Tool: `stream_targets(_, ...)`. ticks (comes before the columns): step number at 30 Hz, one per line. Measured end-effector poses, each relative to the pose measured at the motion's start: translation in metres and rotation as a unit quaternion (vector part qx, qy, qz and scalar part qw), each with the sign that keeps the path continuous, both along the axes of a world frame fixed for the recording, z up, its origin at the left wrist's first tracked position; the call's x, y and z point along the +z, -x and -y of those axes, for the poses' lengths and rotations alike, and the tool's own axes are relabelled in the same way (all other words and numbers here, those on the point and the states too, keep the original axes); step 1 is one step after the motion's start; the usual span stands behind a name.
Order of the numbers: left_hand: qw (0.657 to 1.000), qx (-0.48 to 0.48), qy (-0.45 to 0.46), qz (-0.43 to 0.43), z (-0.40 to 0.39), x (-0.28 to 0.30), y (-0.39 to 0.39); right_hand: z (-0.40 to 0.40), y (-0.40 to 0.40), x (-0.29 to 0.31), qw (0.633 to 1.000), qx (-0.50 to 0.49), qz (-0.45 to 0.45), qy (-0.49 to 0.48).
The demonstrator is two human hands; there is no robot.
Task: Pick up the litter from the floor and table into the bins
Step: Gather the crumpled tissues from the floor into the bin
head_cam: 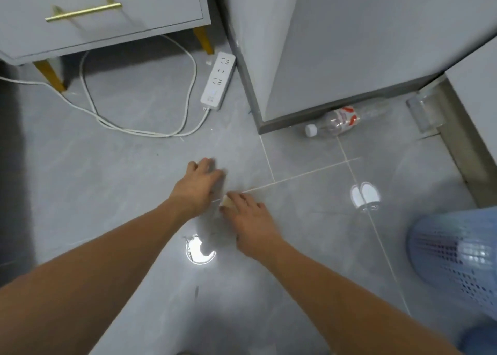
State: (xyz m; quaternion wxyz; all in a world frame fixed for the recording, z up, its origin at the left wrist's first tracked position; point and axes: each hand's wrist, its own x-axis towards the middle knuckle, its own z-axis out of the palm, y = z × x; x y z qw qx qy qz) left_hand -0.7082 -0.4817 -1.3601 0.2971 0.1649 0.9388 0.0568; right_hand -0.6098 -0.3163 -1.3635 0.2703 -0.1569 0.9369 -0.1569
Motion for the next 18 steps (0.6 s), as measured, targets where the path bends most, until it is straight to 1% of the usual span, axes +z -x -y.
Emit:
stream_targets(2,1.000,0.011,0.015,-0.022,0.000,0.002,-0.013,-0.018,-0.017,0.002,1.000,-0.013,-0.010,-0.001)
stream_targets(4,0.999,0.046,0.003,-0.001,-0.003,0.012,-0.034,-0.046,-0.037,0.006,0.997,-0.069,0.025,-0.020)
stream_targets(6,0.996,0.073,-0.039,0.039,-0.013,0.033,-0.063,-0.079,-0.062,0.016,0.987,-0.136,0.069,-0.047)
stream_targets(9,0.989,0.068,-0.097,0.088,-0.046,0.085,-0.110,-0.119,-0.106,0.058,0.956,-0.283,0.071,-0.030)
stream_targets(11,0.984,0.047,-0.127,0.116,-0.083,0.127,-0.141,-0.142,-0.138,0.107,0.916,-0.397,0.051,0.015)
stream_targets(13,0.980,0.011,-0.139,0.143,-0.130,0.176,-0.171,-0.166,-0.176,0.163,0.866,-0.496,0.013,0.057)
stream_targets(15,0.972,-0.040,-0.167,0.158,-0.185,0.227,-0.199,-0.195,-0.217,0.220,0.802,-0.589,-0.042,0.089)
stream_targets(18,0.950,-0.121,-0.235,0.168,-0.268,0.294,-0.239,-0.244,-0.279,0.286,0.698,-0.702,-0.114,0.086)
